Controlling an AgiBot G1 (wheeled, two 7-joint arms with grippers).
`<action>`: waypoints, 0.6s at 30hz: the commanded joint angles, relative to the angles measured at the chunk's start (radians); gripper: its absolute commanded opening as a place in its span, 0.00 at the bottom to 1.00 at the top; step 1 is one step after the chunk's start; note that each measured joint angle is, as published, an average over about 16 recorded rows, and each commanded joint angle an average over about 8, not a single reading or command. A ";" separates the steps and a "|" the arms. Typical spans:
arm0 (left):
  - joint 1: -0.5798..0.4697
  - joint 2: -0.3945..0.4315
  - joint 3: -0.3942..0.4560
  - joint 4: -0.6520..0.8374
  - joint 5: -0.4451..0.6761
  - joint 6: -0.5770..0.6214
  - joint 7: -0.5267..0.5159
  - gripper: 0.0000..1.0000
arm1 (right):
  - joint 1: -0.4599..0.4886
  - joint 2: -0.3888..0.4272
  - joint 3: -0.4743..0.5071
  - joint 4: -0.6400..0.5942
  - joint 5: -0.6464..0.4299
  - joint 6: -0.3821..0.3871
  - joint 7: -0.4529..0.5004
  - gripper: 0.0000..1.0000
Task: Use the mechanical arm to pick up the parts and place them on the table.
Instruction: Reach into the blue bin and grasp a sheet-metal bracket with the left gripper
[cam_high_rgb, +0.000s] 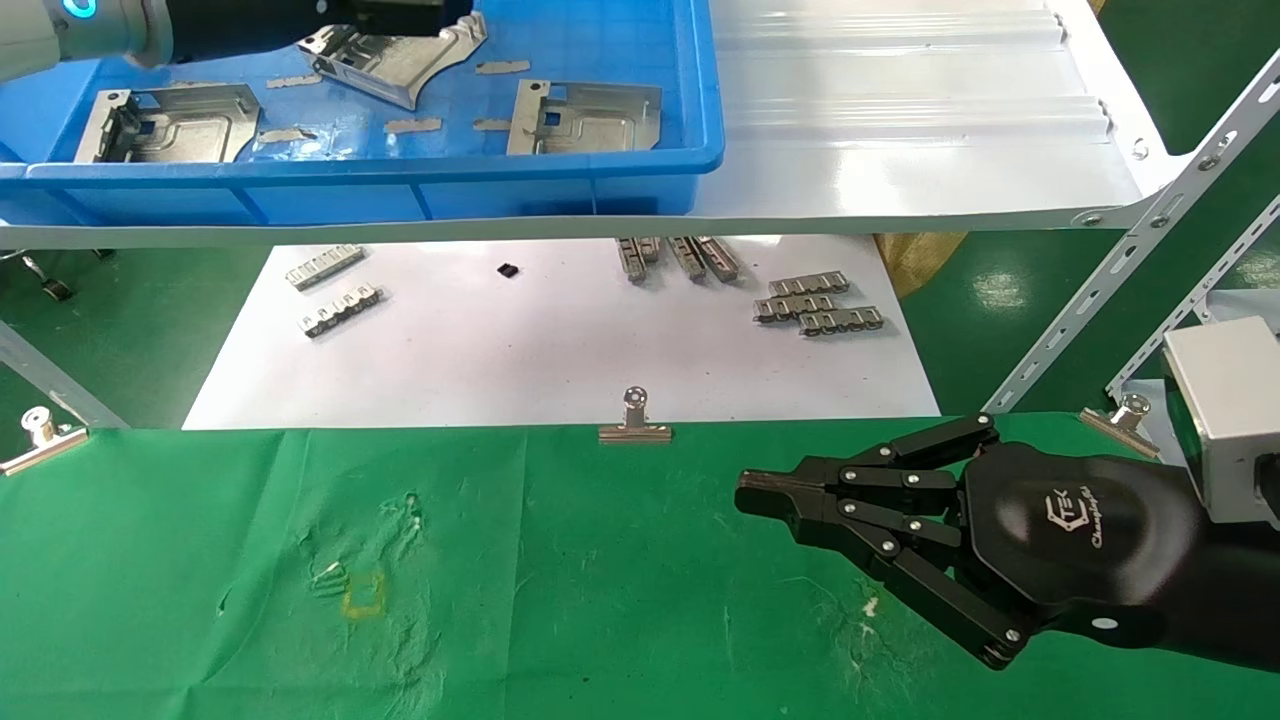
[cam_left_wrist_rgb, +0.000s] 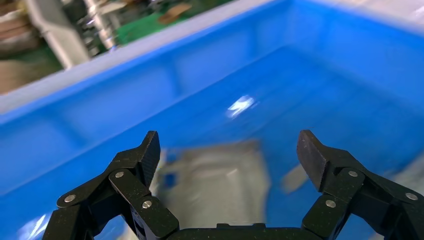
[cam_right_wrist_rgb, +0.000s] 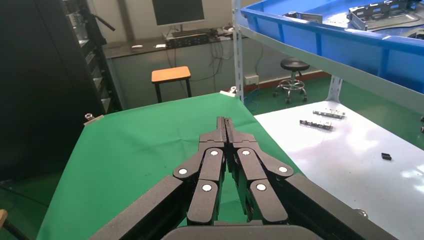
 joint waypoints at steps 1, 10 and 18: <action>-0.015 0.014 0.012 0.042 0.021 -0.043 0.010 0.07 | 0.000 0.000 0.000 0.000 0.000 0.000 0.000 1.00; -0.037 0.021 0.031 0.115 0.051 -0.082 0.016 0.00 | 0.000 0.000 0.000 0.000 0.000 0.000 0.000 1.00; -0.047 0.019 0.038 0.131 0.062 -0.089 0.025 0.00 | 0.000 0.000 0.000 0.000 0.000 0.000 0.000 1.00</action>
